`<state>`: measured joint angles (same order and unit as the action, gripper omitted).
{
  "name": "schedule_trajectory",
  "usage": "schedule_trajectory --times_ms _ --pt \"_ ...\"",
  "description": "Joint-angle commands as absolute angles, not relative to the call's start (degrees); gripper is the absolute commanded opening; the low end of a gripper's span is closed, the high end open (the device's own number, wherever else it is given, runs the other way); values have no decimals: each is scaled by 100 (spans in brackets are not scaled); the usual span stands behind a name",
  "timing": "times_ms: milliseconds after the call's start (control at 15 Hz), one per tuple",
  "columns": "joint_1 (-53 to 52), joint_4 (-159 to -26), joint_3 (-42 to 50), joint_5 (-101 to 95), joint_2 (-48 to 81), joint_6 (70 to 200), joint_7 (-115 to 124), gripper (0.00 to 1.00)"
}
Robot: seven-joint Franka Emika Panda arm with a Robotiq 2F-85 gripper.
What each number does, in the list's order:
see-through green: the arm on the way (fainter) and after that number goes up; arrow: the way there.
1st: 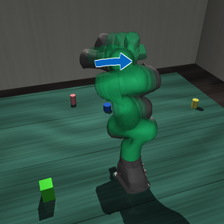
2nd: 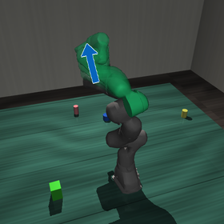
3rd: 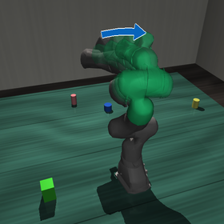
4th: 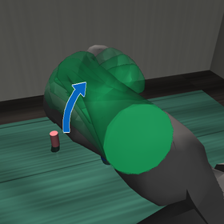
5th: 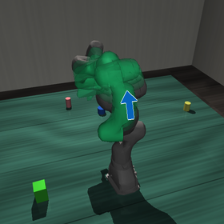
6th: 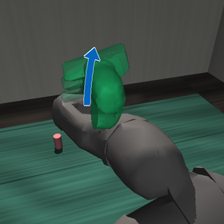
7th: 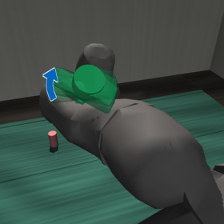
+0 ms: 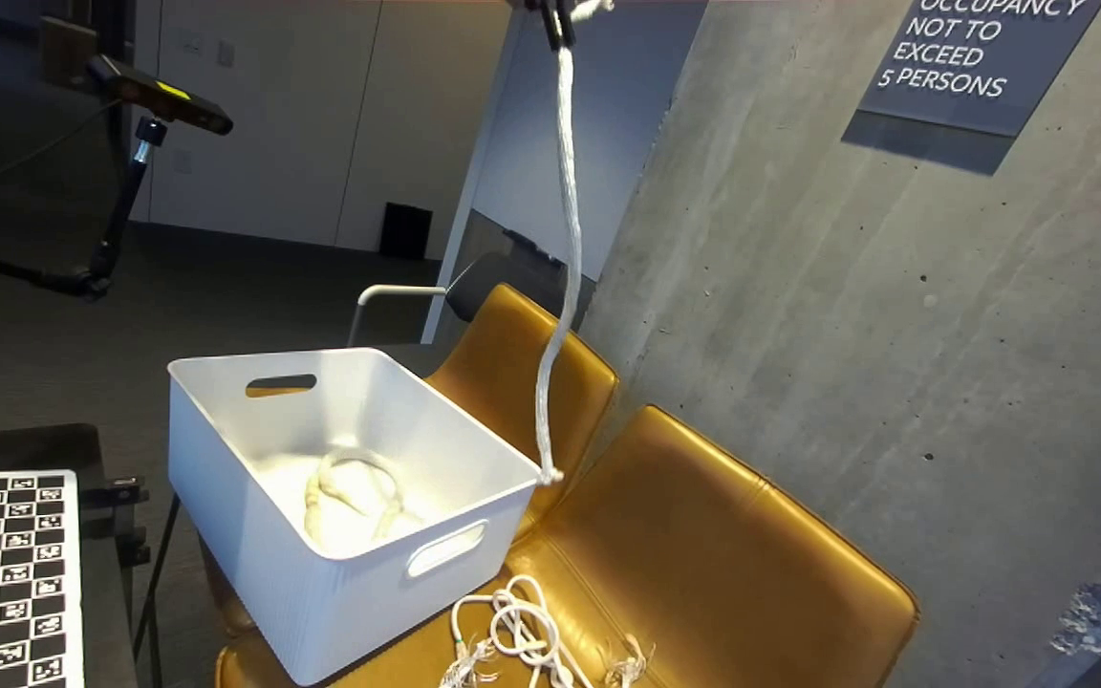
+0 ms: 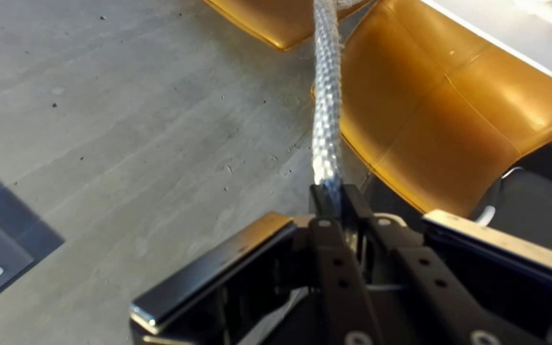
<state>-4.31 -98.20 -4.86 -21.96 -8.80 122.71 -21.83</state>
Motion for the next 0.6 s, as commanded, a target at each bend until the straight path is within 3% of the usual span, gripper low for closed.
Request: schedule_trajectory --times_ms 0,267,533 --pt "-626 -9257 -768 -2174 -1367 11356 -2085 2" --pt "-800 -8707 -1086 -2106 -1905 10276 -1973 2" --pt "-878 -9468 -897 -1763 -2372 10355 -1883 2"
